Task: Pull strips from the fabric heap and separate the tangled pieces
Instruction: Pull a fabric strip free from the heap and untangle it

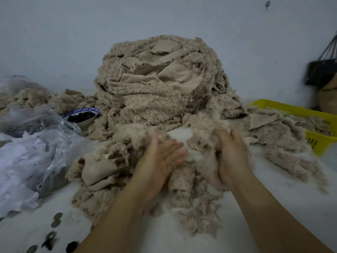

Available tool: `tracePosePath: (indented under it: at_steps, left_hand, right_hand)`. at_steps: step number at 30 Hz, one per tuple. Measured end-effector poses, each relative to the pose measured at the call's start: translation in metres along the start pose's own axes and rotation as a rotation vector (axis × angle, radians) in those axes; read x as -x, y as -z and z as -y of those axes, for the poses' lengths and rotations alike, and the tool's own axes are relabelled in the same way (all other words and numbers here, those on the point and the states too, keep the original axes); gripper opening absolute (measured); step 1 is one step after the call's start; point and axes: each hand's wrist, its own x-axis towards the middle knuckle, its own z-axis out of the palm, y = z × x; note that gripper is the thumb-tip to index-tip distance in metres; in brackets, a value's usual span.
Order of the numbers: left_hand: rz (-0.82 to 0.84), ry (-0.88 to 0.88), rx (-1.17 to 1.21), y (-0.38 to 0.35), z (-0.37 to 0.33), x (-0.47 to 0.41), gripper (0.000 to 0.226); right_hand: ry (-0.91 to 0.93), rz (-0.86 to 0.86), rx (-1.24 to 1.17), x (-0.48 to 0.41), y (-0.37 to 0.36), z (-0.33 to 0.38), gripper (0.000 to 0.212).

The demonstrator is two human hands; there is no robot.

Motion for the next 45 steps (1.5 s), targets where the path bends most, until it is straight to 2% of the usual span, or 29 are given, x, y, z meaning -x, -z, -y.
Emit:
tracePosePath:
  at_steps: [2,5,6,9,10,12,15,18,20,21,23,25,27,30,33,35,37,41,43,45]
  left_hand:
    - [0.035,-0.021,-0.167,-0.017,0.008,0.006,0.065]
    - [0.027,-0.108,-0.151,-0.022,0.009,0.009,0.052]
    - [-0.004,-0.107,-0.1,-0.02,0.006,0.009,0.048]
    - [-0.106,-0.001,0.091,-0.009,-0.002,0.008,0.036]
    - [-0.112,0.04,0.137,-0.006,-0.002,0.007,0.035]
    - [-0.087,0.073,0.23,-0.004,-0.004,0.005,0.039]
    - [-0.035,0.07,0.209,-0.007,-0.002,0.004,0.041]
    - [0.008,0.064,-0.056,-0.012,0.008,0.007,0.035]
    - [0.012,0.053,-0.254,-0.012,0.012,0.009,0.029]
    - [0.021,0.045,-0.333,-0.013,0.014,0.01,0.028]
    - [0.025,0.034,-0.462,-0.011,0.016,0.011,0.03]
    - [-0.038,0.025,-0.533,-0.011,0.017,0.011,0.025]
    - [-0.15,0.001,-0.473,-0.014,0.015,0.009,0.019]
    - [-0.267,-0.025,-0.165,-0.01,0.013,0.001,0.04]
    - [-0.166,-0.028,0.068,-0.005,0.008,-0.001,0.033]
    - [-0.08,-0.015,0.039,-0.006,0.008,-0.001,0.022]
    - [-0.053,-0.031,-0.001,-0.007,0.01,0.001,0.021]
    - [-0.179,0.028,0.08,-0.006,0.007,0.001,0.03]
    - [-0.191,0.077,0.189,-0.003,0.001,0.002,0.041]
    - [-0.179,0.088,0.298,0.0,-0.004,0.002,0.05]
  right_hand:
    - [0.286,0.121,0.392,0.012,-0.009,-0.004,0.017]
    - [0.613,0.442,0.822,0.025,-0.023,-0.013,0.009]
    - [0.672,0.539,0.912,0.027,-0.026,-0.017,0.005]
    - [0.672,0.644,0.964,0.032,-0.027,-0.018,0.037]
    - [0.645,0.617,0.935,0.032,-0.026,-0.016,0.046]
    - [0.61,0.491,0.844,0.03,-0.022,-0.014,0.05]
    - [0.527,0.333,0.744,0.024,-0.019,-0.016,0.022]
    - [0.31,0.411,0.775,0.02,-0.016,-0.021,0.036]
    - [0.213,0.5,0.707,0.019,-0.016,-0.024,0.02]
    - [0.182,0.525,0.66,0.02,-0.016,-0.023,0.014]
    - [0.165,0.538,0.599,0.02,-0.016,-0.022,0.019]
    - [0.203,0.479,0.576,0.018,-0.016,-0.02,0.023]
    - [0.22,0.35,0.511,0.015,-0.014,-0.019,0.023]
    - [0.214,0.295,0.504,0.011,-0.01,-0.018,0.02]
    - [0.219,0.388,0.559,0.016,-0.013,-0.022,0.022]
    - [0.22,0.419,0.573,0.019,-0.016,-0.023,0.018]
    - [0.26,0.387,0.592,0.02,-0.018,-0.022,0.016]
    - [0.299,0.041,0.569,0.01,-0.011,-0.013,0.02]
    - [0.286,-0.164,0.518,0.002,-0.001,-0.009,0.019]
    - [0.264,-0.275,0.501,-0.006,0.009,-0.007,0.013]
